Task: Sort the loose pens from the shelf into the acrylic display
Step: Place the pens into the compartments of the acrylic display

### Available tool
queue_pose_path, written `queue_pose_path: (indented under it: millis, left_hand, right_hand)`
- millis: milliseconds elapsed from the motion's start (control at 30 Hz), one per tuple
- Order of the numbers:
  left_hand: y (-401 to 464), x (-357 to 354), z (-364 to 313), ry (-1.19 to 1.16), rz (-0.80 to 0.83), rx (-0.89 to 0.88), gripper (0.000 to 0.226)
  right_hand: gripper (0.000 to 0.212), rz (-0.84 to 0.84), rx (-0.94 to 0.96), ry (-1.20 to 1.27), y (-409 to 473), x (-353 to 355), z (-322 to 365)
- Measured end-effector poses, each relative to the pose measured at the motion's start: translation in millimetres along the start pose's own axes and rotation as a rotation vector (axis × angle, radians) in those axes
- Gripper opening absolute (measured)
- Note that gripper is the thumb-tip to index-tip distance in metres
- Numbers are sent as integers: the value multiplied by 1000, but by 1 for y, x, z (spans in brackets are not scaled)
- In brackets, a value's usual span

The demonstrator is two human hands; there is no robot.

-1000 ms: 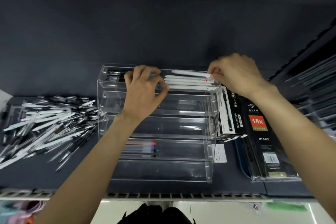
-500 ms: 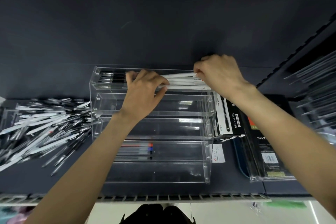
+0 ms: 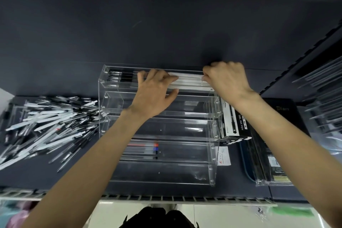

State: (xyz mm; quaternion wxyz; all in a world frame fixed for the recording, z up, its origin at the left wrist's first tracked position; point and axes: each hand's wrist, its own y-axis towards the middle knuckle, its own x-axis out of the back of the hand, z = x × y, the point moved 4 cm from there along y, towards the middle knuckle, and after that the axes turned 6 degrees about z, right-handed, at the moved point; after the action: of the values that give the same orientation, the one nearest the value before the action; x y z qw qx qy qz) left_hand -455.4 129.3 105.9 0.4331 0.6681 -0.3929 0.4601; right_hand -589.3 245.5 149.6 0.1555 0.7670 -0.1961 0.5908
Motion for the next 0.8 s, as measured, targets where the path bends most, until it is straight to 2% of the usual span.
queue_pose_path:
  millis: [67,167,267,333,400,467,533,633,733,800]
  left_hand:
    - [-1,0,-2,5,3,-1,41]
    - [-8,9,-3,-22,-49,7,45]
    - [-34,34,3,-82,-238,22,33]
    - [-68,55,12,-157,-399,71,25]
    - [-116,73,25,-213,-578,159,19]
    - [-171,81,46,-218,-725,285,15]
    - [-225,79,74,-213,-784,439,16]
    - [-291,68,129,-219,-667,683,18]
    - [-335,50,194,-242,-323,880,19]
    - [-350,39,234,-241,-115,933,29]
  right_hand:
    - [20,-67,3,18,-3,0,1]
    - [13,-259,-26,161,-16,10,2]
    - [12,-464,-5,429,-44,30,17]
    - [14,-542,21,629,-67,40,41]
    - [16,-528,83,816,-83,42,78]
    - [19,-420,182,958,-91,37,128]
    - [22,-280,299,989,-95,28,184]
    - [25,-77,446,936,-98,13,265]
    - [31,26,520,796,-88,-2,332]
    - [41,114,496,679,-71,-15,369]
